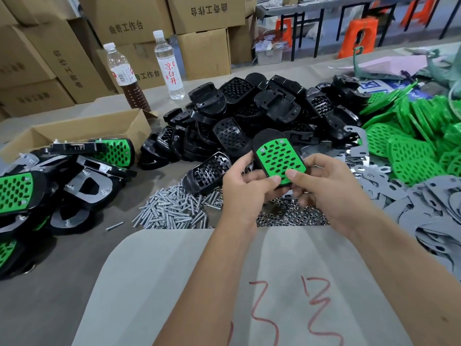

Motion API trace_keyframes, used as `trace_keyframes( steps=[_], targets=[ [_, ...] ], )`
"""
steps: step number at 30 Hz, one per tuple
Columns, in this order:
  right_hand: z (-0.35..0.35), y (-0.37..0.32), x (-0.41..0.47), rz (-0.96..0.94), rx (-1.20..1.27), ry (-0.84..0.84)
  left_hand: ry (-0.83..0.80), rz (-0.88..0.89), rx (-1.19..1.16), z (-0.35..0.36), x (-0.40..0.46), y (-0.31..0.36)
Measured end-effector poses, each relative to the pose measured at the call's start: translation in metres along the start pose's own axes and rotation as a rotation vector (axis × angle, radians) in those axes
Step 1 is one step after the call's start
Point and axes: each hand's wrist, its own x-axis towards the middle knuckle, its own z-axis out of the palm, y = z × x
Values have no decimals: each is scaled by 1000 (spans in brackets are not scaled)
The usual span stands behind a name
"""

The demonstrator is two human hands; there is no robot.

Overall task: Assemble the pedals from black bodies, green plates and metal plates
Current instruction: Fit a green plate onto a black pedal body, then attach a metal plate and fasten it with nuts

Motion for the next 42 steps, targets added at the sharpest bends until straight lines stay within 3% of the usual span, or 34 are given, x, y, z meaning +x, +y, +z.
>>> trace_keyframes(
  steps=[3, 5, 8, 10, 15, 23, 26, 31, 36, 42],
  targets=[
    [2, -3, -4, -38, -37, 5, 24, 5, 51, 0, 1, 2],
    [6, -3, -7, -135, -229, 73, 18, 2, 108, 2, 0, 1],
    [15, 0, -11, -474, -691, 188, -61, -127, -41, 10, -5, 10],
    [24, -1, -15, -632, -862, 170, -44, -194, -154, 11, -6, 16],
    [36, 4, -24, -674, -1019, 134, 79, -143, -116, 7, -4, 14],
    [8, -13, -30, -487, -849, -133, 86, -85, 50, 8, -3, 4],
    [-21, -29, -33, -378, -775, -133, 39, -128, 45, 19, -7, 4],
    [-100, -65, -34, -97, -1245, -98, -29, -205, -28, 33, -12, 0],
    [-143, -81, -46, 207, -1267, -257, -121, -225, -105, 43, -13, -7],
    [-145, -73, -41, 90, -1268, -252, -194, -240, -75, 65, -15, -18]
  ],
)
